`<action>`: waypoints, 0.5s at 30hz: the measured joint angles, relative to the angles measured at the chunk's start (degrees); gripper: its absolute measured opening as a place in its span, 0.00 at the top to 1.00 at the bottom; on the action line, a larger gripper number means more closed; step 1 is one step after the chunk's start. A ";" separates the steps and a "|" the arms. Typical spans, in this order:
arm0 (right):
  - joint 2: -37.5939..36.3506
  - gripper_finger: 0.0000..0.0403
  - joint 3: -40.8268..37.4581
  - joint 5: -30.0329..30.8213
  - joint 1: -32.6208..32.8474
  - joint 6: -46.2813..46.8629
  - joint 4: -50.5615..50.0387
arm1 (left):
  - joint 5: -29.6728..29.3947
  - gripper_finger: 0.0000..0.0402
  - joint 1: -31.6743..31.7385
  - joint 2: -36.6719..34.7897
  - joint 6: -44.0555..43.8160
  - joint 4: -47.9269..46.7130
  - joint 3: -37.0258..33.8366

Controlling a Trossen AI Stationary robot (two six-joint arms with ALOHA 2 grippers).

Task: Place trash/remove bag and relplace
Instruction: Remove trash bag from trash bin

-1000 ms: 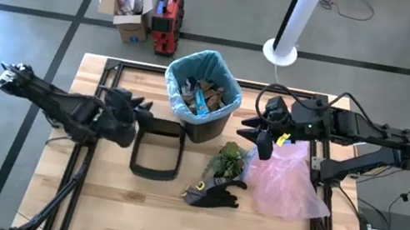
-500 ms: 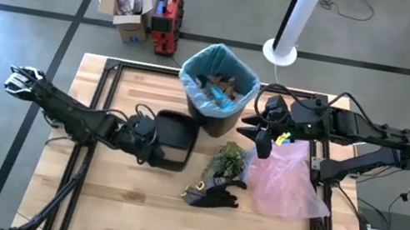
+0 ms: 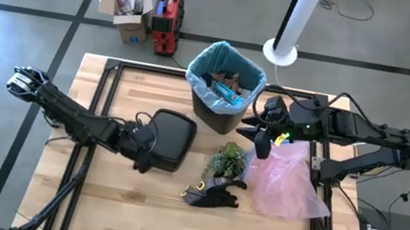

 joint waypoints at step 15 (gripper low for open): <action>0.00 0.54 0.00 0.92 0.00 0.15 0.05 | 8.48 0.75 -1.82 -6.51 -13.90 -31.01 2.92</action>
